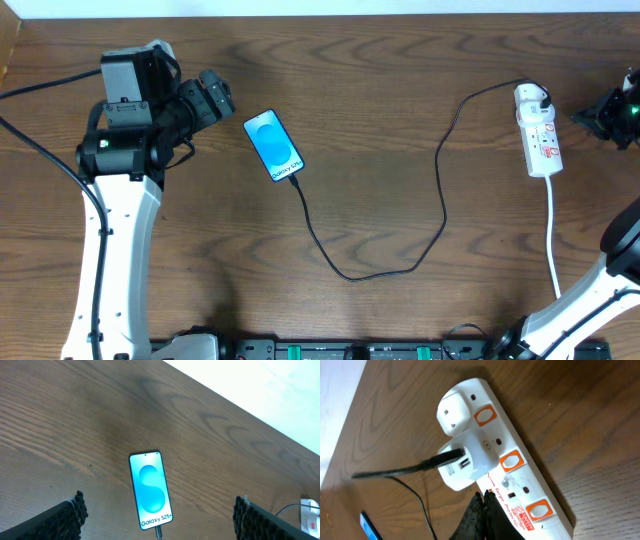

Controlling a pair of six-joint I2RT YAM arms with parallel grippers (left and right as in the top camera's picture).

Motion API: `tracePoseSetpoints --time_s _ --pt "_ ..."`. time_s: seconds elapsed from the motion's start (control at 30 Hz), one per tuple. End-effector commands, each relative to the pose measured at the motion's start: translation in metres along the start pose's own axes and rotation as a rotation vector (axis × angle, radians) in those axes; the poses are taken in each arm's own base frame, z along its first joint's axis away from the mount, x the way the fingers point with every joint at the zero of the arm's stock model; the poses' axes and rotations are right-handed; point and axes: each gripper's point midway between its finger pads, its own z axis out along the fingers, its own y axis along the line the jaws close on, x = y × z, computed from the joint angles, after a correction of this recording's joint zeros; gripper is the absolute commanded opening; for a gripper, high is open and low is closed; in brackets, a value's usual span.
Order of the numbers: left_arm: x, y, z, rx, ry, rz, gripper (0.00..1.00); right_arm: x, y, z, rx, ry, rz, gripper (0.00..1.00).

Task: Plug charger to phone and switch on socket
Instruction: 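Move the right gripper over the white power strip's switch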

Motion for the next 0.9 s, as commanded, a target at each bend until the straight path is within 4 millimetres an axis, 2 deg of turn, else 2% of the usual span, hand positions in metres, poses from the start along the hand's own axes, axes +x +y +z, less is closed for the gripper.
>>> tracePoseSetpoints --time_s 0.0,0.37,0.87 --pt "-0.002 0.003 -0.002 -0.014 -0.011 0.011 0.95 -0.006 -0.005 0.002 0.000 -0.010 0.048 0.01" --pt "-0.002 0.003 -0.002 -0.014 -0.011 0.011 0.95 -0.009 -0.022 0.007 0.095 -0.039 0.125 0.01" --pt "-0.002 0.003 -0.002 -0.014 -0.011 0.011 0.95 -0.010 -0.027 0.008 0.118 -0.051 0.152 0.01"
